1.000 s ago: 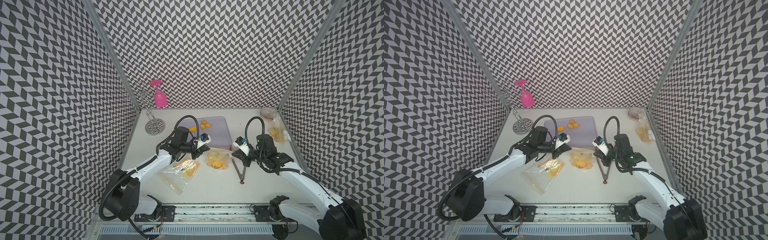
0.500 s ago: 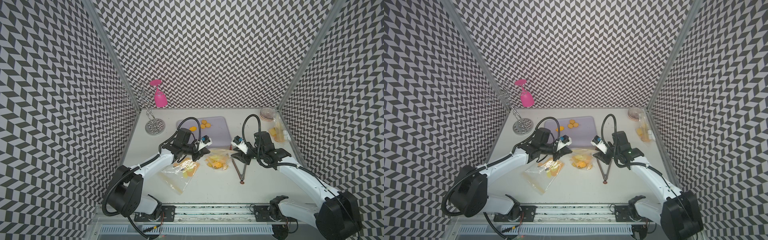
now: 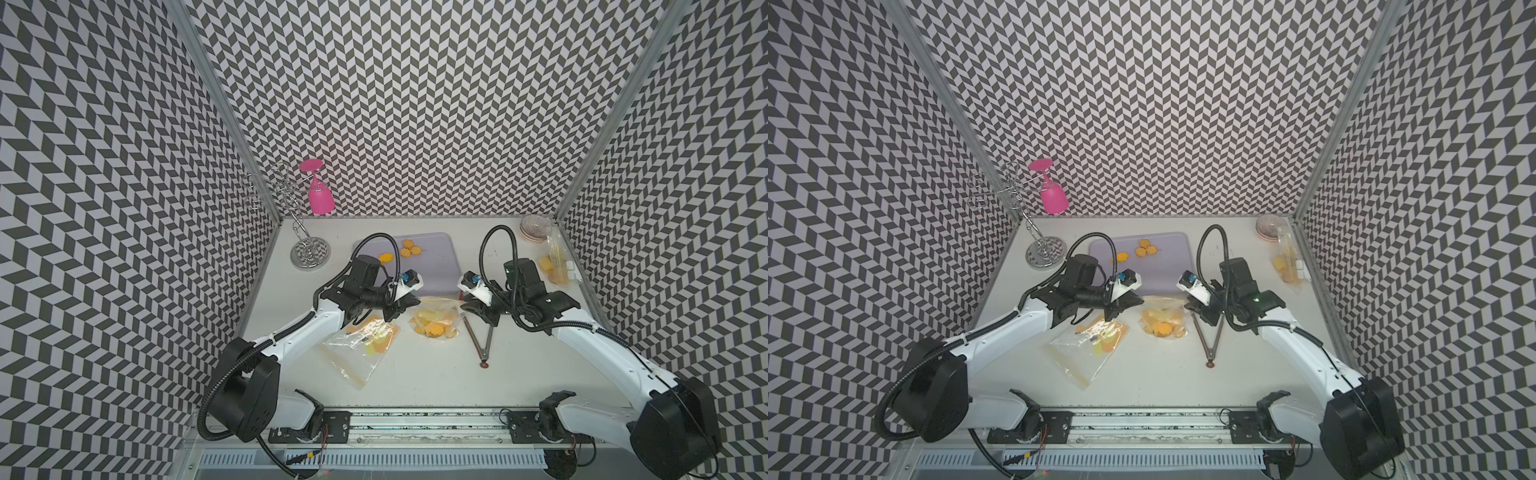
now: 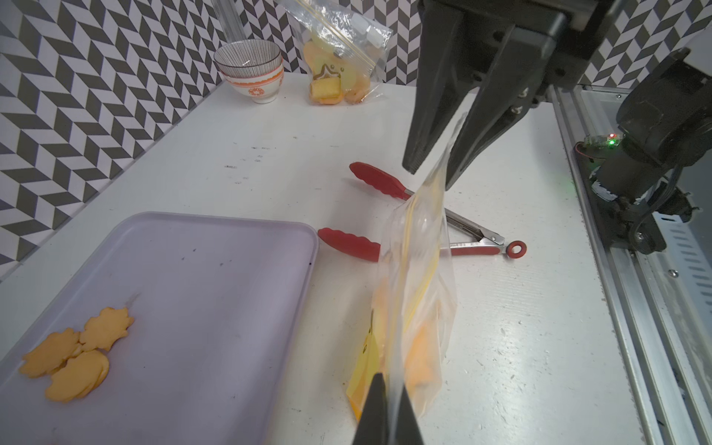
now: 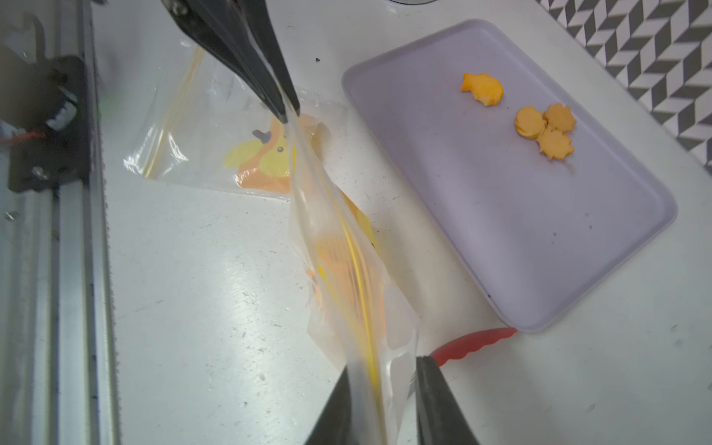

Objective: Put the cookies into a resealable bag to prevent moisture
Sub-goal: Close the ziploc bag at the center of the board.

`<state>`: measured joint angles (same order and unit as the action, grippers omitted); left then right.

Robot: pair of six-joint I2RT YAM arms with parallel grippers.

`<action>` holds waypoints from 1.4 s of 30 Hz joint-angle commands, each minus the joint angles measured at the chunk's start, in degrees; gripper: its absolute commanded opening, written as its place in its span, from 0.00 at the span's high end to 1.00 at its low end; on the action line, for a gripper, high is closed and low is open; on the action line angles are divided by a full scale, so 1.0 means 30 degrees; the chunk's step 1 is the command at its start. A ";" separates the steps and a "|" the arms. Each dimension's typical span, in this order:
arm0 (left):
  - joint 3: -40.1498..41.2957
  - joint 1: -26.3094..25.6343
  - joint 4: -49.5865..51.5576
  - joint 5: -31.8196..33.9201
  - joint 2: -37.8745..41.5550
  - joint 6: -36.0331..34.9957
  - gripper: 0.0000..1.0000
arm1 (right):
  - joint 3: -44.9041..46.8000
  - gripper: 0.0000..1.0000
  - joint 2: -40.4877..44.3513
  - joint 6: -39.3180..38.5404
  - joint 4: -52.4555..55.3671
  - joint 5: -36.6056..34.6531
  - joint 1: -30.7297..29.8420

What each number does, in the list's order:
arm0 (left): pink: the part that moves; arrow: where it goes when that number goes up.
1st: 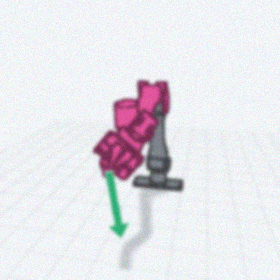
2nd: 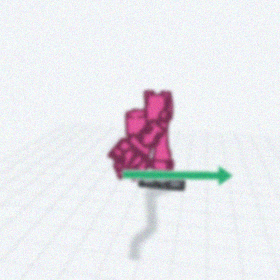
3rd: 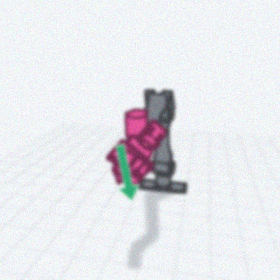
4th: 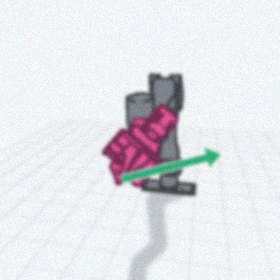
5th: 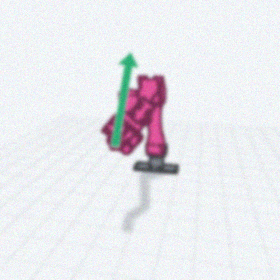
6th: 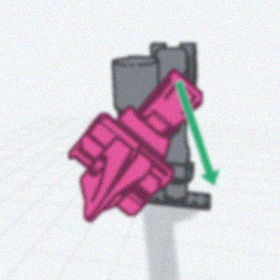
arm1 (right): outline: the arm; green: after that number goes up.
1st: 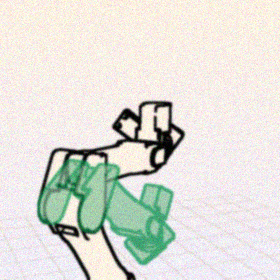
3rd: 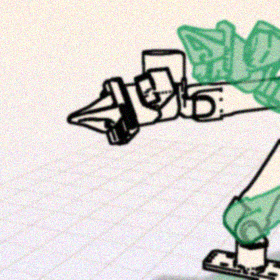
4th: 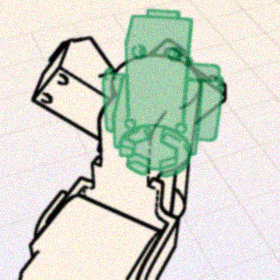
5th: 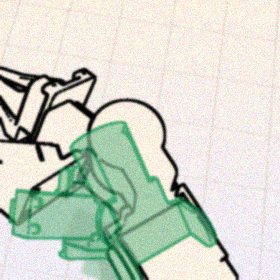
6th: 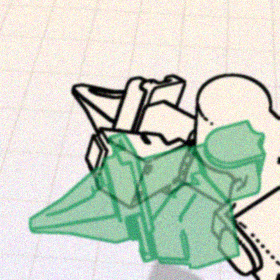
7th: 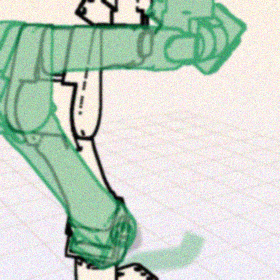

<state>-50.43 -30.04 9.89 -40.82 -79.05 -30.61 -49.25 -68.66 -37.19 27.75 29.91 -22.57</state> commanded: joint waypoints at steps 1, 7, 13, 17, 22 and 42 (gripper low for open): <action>0.0025 -0.0137 -0.0176 -0.0662 0.0413 -0.0526 1.00 | -0.0548 1.00 -0.0270 -0.0582 -0.0220 -0.0167 -0.0412; -0.0067 -0.0152 -0.0087 -0.0720 0.0347 -0.0519 1.00 | -0.0616 0.99 -0.0645 -0.0934 -0.0478 -0.0933 -0.1049; -0.0006 -0.0152 -0.0102 -0.0720 0.0432 -0.0548 1.00 | -0.0813 1.00 -0.0805 -0.1120 -0.0683 -0.0785 -0.1321; -0.0005 -0.0154 -0.0058 -0.0746 0.0465 -0.0607 1.00 | -0.0830 0.66 -0.0747 -0.1095 -0.1069 -0.0442 -0.1482; 0.0024 -0.0152 0.0043 -0.1242 0.0592 -0.0888 1.00 | -0.1013 0.82 -0.1012 -0.1152 -0.0959 -0.0545 -0.1727; 0.0053 -0.0324 0.0372 -0.2216 0.0717 -0.1520 1.00 | -0.1455 0.77 -0.1328 -0.1520 -0.1410 0.0808 -0.2176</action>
<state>-50.43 -30.65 10.13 -44.80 -78.28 -33.19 -52.38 -72.44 -41.15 26.39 30.02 -28.40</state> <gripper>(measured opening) 0.047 0.212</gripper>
